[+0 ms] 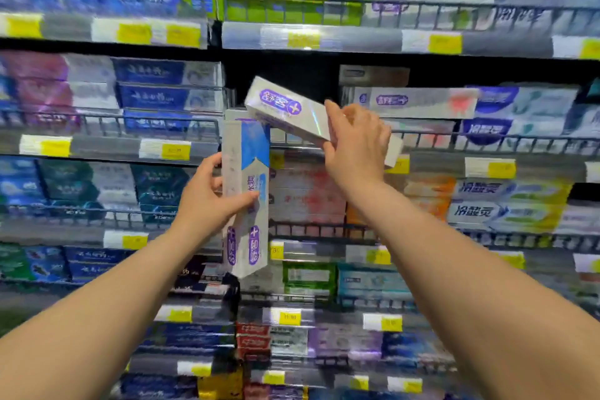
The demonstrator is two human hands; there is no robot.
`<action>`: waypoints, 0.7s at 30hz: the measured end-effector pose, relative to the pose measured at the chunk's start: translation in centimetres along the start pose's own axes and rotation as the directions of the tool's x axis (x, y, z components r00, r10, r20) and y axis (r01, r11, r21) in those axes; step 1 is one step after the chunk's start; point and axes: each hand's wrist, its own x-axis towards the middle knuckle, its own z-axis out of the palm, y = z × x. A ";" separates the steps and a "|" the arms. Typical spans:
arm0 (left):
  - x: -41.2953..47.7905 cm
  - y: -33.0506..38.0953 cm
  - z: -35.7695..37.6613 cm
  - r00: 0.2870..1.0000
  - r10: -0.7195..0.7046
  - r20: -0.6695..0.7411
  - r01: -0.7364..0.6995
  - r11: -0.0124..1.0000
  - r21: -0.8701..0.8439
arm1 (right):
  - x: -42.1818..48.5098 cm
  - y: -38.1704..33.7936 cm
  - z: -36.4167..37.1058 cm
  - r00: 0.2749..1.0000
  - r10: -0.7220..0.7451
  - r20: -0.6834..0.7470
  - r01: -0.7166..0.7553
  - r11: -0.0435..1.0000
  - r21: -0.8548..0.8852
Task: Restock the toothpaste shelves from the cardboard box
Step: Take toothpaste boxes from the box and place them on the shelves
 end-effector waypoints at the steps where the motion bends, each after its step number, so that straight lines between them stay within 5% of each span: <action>1: 0.1 0.1 0.2 0.999 -0.005 -0.047 0.005 1.000 0.002 | 1.0 0.2 0.5 0.999 -0.044 -0.018 0.045 0.999 0.025; 11: -0.5 1.5 2.2 0.971 -0.020 -0.240 0.033 0.998 0.049 | 7.4 -0.1 3.7 0.948 -0.319 -0.006 0.316 0.942 -0.108; 17: 0.2 0.8 1.2 0.969 -0.033 -0.243 0.060 0.993 0.104 | 9.3 -1.2 4.2 0.944 -0.302 0.130 0.320 0.936 -0.149; 21: 1.2 0.5 0.3 0.971 -0.030 -0.235 0.060 0.991 0.119 | 9.2 -1.6 4.7 0.962 -0.274 0.018 0.273 0.949 -0.154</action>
